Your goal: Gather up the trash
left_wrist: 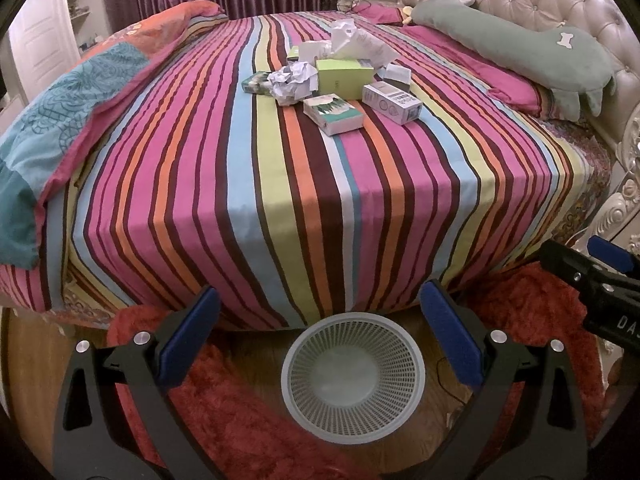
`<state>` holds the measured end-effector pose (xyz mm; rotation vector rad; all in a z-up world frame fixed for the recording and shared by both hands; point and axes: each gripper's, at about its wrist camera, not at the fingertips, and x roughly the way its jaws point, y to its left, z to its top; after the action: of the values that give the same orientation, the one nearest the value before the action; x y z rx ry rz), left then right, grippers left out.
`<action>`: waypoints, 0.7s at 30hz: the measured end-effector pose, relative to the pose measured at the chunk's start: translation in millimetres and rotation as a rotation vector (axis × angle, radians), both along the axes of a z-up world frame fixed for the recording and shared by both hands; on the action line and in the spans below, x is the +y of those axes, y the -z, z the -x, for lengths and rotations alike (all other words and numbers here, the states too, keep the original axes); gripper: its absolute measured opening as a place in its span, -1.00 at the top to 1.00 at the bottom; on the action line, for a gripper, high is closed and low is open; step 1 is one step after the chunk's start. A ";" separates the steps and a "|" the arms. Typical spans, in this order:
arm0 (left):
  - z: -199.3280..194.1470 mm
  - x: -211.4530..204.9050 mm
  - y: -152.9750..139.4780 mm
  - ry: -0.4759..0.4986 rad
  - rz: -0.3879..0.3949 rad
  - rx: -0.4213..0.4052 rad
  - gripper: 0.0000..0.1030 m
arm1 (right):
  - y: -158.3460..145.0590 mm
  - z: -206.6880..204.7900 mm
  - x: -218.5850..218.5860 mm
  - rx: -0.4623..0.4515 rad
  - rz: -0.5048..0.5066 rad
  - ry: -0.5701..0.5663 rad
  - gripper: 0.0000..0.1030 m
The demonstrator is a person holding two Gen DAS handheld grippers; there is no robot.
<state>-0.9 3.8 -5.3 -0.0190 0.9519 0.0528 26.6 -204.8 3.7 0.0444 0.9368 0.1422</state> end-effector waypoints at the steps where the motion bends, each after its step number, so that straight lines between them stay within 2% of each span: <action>1: -0.4 -0.4 0.3 0.001 0.000 -0.001 -0.89 | 0.0 0.0 -0.1 0.000 0.000 -0.001 -0.86; 21: 0.9 -2.7 -1.4 0.007 -0.002 -0.009 -0.89 | -0.8 1.9 2.2 -0.008 0.008 -0.006 -0.86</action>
<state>-1.8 1.1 -3.9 -0.0140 0.9432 0.0474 24.7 -202.6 4.5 0.0340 0.9296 0.1438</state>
